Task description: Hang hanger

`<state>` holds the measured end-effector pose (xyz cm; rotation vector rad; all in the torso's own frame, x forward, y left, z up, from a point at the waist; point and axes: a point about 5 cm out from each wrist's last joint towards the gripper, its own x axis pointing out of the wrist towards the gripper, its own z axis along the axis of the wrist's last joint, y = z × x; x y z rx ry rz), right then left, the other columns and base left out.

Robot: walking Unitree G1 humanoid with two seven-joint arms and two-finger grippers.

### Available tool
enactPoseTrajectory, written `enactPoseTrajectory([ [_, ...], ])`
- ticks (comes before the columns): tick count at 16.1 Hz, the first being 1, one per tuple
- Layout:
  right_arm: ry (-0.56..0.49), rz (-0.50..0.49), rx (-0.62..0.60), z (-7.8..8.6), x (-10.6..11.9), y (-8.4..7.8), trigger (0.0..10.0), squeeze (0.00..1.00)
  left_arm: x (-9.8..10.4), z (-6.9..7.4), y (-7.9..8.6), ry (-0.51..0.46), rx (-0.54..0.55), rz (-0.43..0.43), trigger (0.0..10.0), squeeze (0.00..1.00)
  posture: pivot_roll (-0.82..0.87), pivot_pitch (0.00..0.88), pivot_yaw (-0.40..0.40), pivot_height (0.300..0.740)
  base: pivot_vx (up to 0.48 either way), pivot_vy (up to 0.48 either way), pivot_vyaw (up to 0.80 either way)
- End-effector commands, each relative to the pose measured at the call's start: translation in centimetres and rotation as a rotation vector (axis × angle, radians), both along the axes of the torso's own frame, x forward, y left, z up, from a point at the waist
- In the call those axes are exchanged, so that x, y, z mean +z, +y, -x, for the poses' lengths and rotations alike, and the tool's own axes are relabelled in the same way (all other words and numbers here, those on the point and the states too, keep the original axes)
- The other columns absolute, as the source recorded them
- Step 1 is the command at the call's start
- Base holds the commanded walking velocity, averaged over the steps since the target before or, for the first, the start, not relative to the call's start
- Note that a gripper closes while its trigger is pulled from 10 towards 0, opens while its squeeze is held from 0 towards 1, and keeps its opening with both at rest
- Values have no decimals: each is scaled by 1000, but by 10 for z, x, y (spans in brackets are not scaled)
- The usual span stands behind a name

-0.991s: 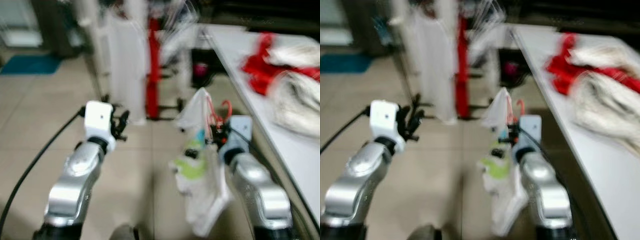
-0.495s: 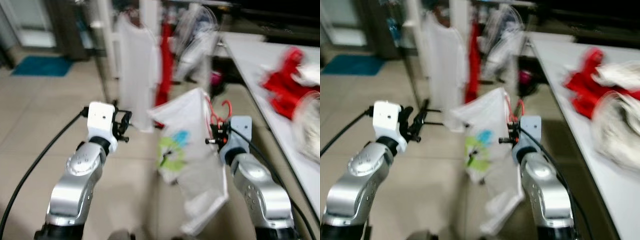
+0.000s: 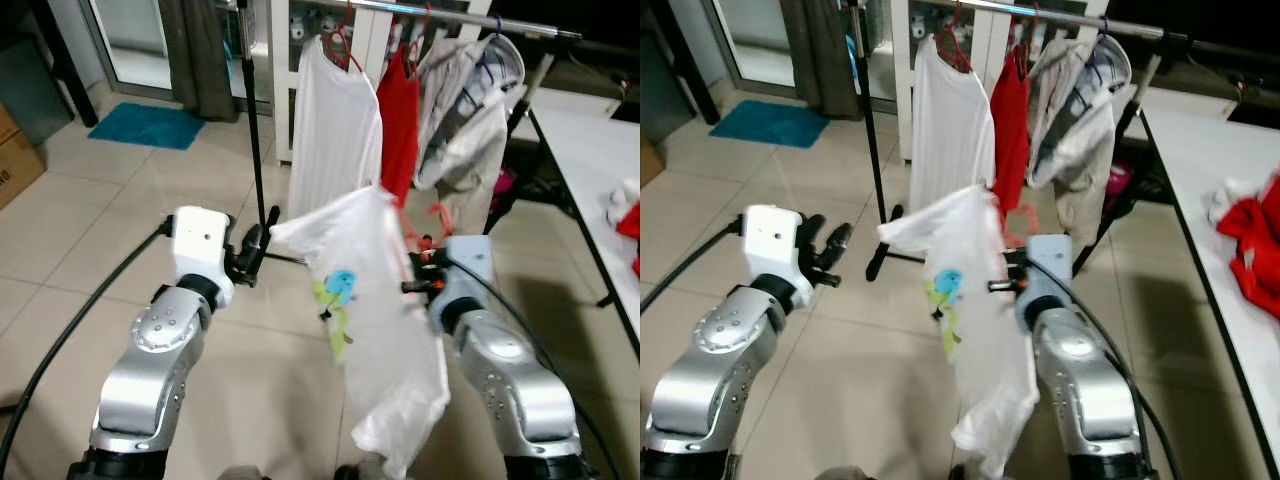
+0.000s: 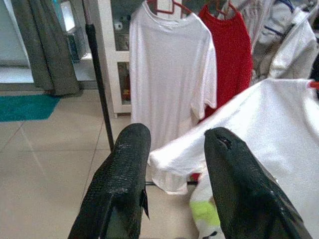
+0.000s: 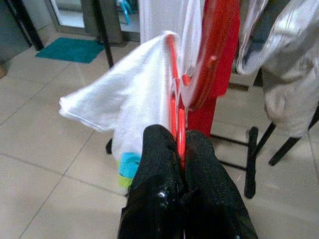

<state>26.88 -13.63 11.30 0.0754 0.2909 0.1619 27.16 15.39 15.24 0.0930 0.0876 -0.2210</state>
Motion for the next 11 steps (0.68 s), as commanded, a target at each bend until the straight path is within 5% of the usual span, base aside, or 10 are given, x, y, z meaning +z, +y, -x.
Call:
enactPoseTrajectory([
  [1, -34, -15, 28, 0, 8, 7, 10000, 0, 1, 1, 5, -3, 13, -13, 10000, 0, 77, 98, -57, 740, 405, 0, 0],
  [4, -25, 17, 80, 2, 7, 11, 10000, 0, 1, 2, 4, -1, 4, -16, 10000, 0, 77, 99, -56, 740, 404, 0, 0],
  [8, -27, 25, 97, 5, 6, 12, 10000, 0, 0, 4, 3, 1, 3, -20, 10000, 0, 73, 107, -62, 740, 402, 0, 800],
  [11, -1, 9, 84, 12, 0, 10, 10000, 0, -9, 12, 2, 23, 8, -17, 10000, 0, 68, 102, -67, 740, 404, 0, 0],
])
